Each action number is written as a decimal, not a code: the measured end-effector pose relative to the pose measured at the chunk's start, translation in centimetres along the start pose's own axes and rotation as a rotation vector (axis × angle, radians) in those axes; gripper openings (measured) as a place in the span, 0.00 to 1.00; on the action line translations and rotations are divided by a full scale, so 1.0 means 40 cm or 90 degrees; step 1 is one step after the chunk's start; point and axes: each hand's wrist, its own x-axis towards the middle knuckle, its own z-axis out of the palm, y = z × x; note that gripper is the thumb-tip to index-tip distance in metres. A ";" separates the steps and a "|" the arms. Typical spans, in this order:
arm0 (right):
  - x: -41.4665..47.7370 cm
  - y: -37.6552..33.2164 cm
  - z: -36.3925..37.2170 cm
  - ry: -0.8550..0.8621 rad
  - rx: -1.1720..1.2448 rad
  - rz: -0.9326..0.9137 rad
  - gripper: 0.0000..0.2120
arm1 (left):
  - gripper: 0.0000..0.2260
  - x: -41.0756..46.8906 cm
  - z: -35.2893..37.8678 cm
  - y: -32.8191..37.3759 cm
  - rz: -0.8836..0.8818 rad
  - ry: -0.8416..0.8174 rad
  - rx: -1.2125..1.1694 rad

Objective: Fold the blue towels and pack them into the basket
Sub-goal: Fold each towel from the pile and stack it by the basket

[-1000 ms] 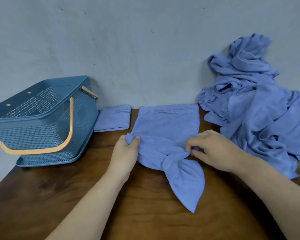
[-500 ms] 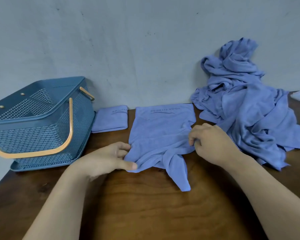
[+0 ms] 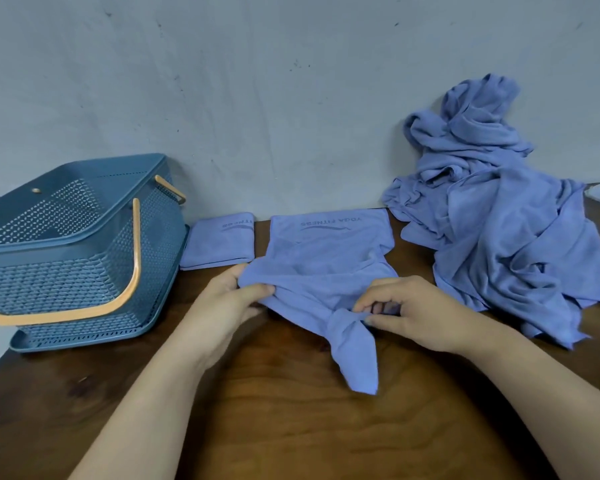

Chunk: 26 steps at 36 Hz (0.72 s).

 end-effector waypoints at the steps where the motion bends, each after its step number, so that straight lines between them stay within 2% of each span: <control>1: -0.002 0.001 -0.007 0.000 0.007 0.007 0.12 | 0.15 0.003 0.006 -0.003 -0.003 0.016 -0.033; 8: -0.022 0.005 -0.063 -0.044 0.010 0.019 0.17 | 0.08 0.015 0.018 -0.013 -0.024 0.116 -0.023; 9: -0.023 0.006 -0.075 -0.052 -0.002 0.023 0.17 | 0.07 0.015 0.010 -0.013 -0.018 0.135 0.022; 11: -0.026 0.010 -0.095 -0.063 -0.028 0.033 0.17 | 0.05 0.014 -0.006 -0.015 -0.011 0.180 0.212; 13: -0.030 0.015 -0.107 -0.062 -0.059 0.033 0.17 | 0.10 0.009 -0.017 -0.022 -0.029 0.203 0.418; 14: -0.032 0.016 -0.109 -0.061 -0.068 0.032 0.17 | 0.12 0.005 -0.016 -0.023 -0.047 0.195 0.471; 19: -0.031 0.001 -0.093 -0.059 -0.029 0.019 0.22 | 0.18 -0.019 -0.019 0.000 -0.109 0.092 0.467; 23: -0.031 -0.032 -0.070 -0.108 -0.029 0.003 0.30 | 0.24 -0.045 -0.064 0.047 -0.173 -0.138 0.413; 26: -0.024 -0.052 -0.049 -0.150 -0.083 -0.026 0.23 | 0.30 -0.062 -0.097 0.065 -0.170 -0.283 0.307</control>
